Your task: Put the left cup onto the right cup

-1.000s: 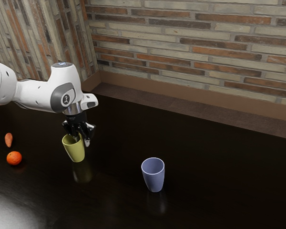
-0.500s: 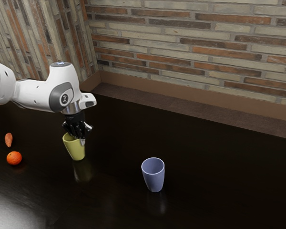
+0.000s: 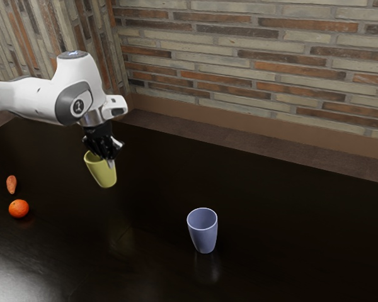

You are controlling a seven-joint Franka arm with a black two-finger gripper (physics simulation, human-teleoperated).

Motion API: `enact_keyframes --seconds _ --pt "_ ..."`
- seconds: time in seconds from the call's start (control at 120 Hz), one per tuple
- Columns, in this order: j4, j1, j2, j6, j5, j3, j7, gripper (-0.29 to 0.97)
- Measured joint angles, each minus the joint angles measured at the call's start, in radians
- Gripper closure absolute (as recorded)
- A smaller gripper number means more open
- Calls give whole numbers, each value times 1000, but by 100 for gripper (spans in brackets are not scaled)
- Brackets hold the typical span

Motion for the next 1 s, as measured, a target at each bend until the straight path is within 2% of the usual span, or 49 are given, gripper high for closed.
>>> enact_keyframes --seconds 0.325,0.5,0.758,1.0 --pt "0 -82 -109 -95 2 -11 1 78" --pt "-3 -151 -127 -127 2 -15 3 78" --pt "-3 -309 -142 -143 2 -16 4 78" --pt "-3 -375 -142 -143 1 -19 5 78"
